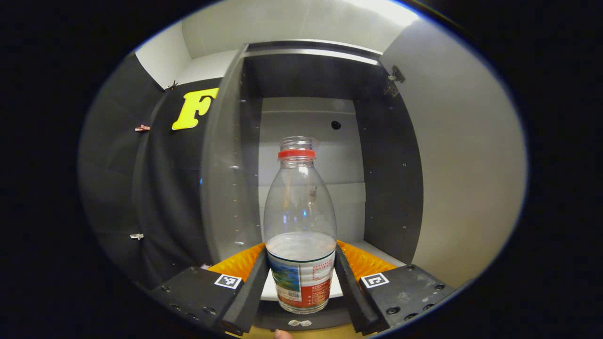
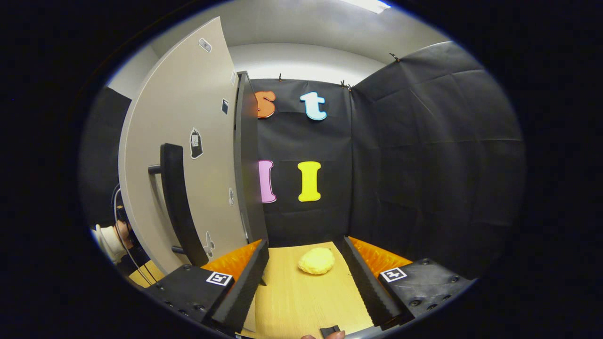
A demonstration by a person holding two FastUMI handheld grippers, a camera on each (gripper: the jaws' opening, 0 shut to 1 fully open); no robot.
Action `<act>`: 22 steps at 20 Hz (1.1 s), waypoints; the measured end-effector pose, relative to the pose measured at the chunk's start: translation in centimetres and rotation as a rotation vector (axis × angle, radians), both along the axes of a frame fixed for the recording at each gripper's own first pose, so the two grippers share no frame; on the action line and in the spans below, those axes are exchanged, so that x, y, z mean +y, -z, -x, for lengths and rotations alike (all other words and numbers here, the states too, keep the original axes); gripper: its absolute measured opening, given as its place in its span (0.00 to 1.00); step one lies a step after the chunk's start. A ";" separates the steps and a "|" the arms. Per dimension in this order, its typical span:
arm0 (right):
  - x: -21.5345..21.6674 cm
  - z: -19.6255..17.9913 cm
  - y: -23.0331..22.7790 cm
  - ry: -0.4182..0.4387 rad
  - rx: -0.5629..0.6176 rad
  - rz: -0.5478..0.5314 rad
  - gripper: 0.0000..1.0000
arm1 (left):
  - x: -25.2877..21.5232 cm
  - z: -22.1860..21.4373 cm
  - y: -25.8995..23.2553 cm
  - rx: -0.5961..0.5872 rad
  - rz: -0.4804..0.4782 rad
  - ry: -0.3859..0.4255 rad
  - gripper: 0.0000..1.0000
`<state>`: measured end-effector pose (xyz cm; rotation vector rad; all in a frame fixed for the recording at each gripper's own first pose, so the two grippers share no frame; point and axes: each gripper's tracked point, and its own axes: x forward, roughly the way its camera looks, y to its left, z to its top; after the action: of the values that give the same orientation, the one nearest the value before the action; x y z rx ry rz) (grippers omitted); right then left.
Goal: Open the cabinet door with the right hand, grasp the bottle in the cabinet with the left hand and place it on the coaster, then close the cabinet door with the right hand.
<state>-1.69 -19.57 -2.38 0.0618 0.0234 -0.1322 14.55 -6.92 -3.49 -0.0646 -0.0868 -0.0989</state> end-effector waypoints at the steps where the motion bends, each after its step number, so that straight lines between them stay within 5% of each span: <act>1: 0.1 -0.1 -0.2 0.006 -0.007 0.000 0.98 | 0.7 1.1 0.4 -0.001 0.016 0.001 0.77; 8: -0.1 -0.4 -1.6 0.066 -0.045 0.031 0.98 | 4.2 8.3 6.4 -0.011 -0.013 0.014 0.77; 17: -0.5 0.1 -4.7 0.157 -0.119 0.107 0.97 | 5.6 14.2 19.6 0.048 0.000 0.067 0.77; 22: -1.2 0.2 -4.4 0.210 -0.099 0.065 0.98 | 5.5 16.2 27.0 0.100 -0.013 0.106 0.77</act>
<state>-1.88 -20.75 2.06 0.0060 -0.0863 -0.3393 -1.60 -1.39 -30.44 -0.0606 0.0168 -0.2014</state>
